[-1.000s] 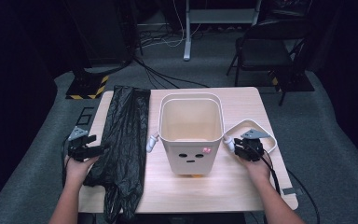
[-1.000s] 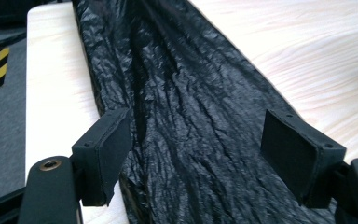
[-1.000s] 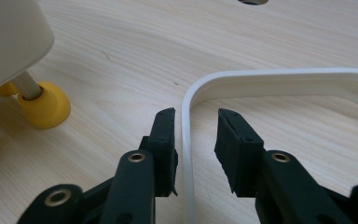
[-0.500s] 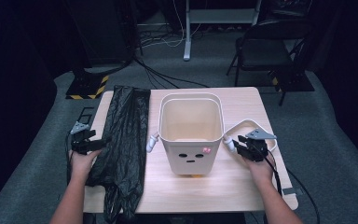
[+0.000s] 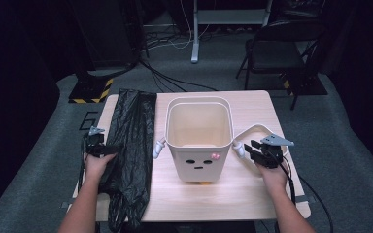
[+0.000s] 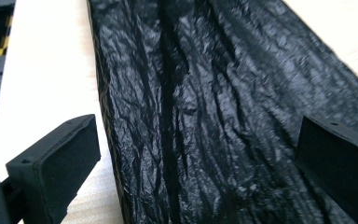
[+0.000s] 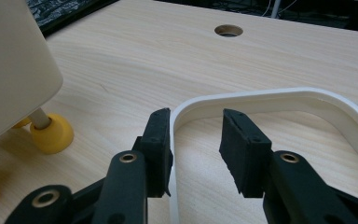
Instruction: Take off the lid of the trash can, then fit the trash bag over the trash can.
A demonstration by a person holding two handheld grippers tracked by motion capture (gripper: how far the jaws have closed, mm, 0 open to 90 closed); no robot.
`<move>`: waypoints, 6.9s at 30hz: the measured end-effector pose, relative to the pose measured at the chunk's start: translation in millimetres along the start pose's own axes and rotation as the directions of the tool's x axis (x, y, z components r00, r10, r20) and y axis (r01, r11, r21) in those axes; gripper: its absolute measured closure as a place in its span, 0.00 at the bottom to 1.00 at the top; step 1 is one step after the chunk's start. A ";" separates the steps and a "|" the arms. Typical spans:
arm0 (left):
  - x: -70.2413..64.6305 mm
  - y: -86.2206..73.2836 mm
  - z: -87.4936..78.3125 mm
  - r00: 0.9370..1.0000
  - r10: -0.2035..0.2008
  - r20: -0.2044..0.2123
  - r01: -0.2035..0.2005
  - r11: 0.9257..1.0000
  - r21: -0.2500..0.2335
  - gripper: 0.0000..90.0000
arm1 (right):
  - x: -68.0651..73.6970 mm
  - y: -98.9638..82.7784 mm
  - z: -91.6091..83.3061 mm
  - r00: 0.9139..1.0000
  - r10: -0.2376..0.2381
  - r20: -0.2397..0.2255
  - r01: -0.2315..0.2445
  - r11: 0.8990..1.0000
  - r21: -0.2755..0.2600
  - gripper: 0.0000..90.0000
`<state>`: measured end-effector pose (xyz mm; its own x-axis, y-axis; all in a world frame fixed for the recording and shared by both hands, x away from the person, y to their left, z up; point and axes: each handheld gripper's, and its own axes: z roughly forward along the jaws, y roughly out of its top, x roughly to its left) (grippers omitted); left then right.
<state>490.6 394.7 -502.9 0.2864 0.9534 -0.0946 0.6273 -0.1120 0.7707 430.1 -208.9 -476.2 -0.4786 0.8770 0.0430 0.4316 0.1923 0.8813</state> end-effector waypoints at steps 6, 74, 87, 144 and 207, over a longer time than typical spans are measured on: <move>-0.4 -3.7 4.4 1.000 0.012 0.007 -0.012 0.999 0.032 0.00 | 0.1 -0.1 -1.8 1.000 0.003 -0.001 -0.003 1.000 -0.009 0.67; -34.8 -6.0 33.9 0.994 0.105 0.026 -0.107 0.986 0.130 0.00 | 6.1 1.7 -0.3 0.997 -0.026 -0.076 0.025 1.000 -0.013 0.64; -43.4 -13.9 28.7 0.991 0.132 0.034 -0.134 0.990 0.052 0.18 | 6.3 1.1 0.4 0.997 -0.032 -0.074 0.032 0.999 -0.004 0.64; -66.3 80.3 -106.6 0.909 0.283 0.306 -0.283 0.958 -0.046 0.99 | -0.7 34.8 -24.0 0.985 -0.092 -0.143 0.093 0.996 0.002 0.58; -148.2 180.6 -228.5 0.688 0.537 0.488 -0.446 0.843 -0.300 0.99 | 45.8 152.5 -124.8 0.892 -0.280 -0.354 0.202 0.949 -0.240 0.58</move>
<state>396.0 297.2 -205.7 0.8873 0.4594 0.0415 0.1843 -0.4355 0.8811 378.6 -194.4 -281.2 -0.8186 0.5728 -0.0417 0.1291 0.2542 0.9585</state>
